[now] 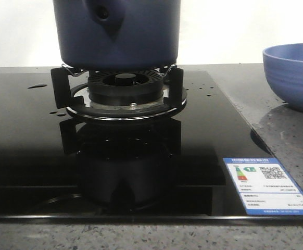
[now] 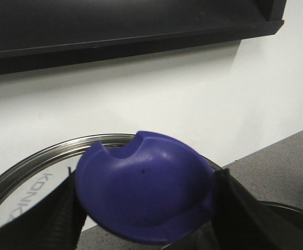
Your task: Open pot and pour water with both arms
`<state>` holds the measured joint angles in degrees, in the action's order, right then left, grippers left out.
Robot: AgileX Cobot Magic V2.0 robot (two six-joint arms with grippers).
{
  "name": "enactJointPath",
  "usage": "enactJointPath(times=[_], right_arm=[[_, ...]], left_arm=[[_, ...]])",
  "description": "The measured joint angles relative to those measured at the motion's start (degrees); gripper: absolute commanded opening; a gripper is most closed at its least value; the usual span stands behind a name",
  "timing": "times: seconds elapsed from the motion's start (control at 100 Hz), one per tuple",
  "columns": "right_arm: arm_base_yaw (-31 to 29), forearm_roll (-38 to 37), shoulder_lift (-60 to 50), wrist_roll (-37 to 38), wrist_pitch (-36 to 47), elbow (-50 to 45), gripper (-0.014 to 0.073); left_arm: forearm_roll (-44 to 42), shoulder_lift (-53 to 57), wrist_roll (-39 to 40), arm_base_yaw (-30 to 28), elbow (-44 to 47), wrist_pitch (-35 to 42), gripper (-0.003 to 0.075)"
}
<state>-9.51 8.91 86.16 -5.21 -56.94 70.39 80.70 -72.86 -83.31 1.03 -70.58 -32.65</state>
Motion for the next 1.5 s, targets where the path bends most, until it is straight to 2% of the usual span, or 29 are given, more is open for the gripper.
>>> enactJointPath(times=[0.34,0.59,0.95,1.24,1.5], right_arm=[[1.5,4.06,0.25,-0.1,-8.02,16.03,-0.0055],[8.67,6.39,2.44,-0.1,-11.15,30.6,-0.0055],[20.13,10.19,13.27,-0.2,-12.93,47.09,-0.0055],[24.12,15.45,18.75,-0.66,-4.65,49.52,-0.0055],[28.51,12.43,19.76,-5.49,4.52,47.84,-0.0045]], left_arm=[[0.0,0.0,0.0,0.0,0.0,4.28,0.0316],[0.1,0.0,0.0,0.0,0.0,5.49,0.0316],[0.2,-0.21,0.0,0.0,0.0,6.38,0.0316],[0.29,-0.31,0.0,0.0,0.0,8.22,0.0316],[0.43,-0.31,0.0,0.0,0.0,8.44,0.0316]])
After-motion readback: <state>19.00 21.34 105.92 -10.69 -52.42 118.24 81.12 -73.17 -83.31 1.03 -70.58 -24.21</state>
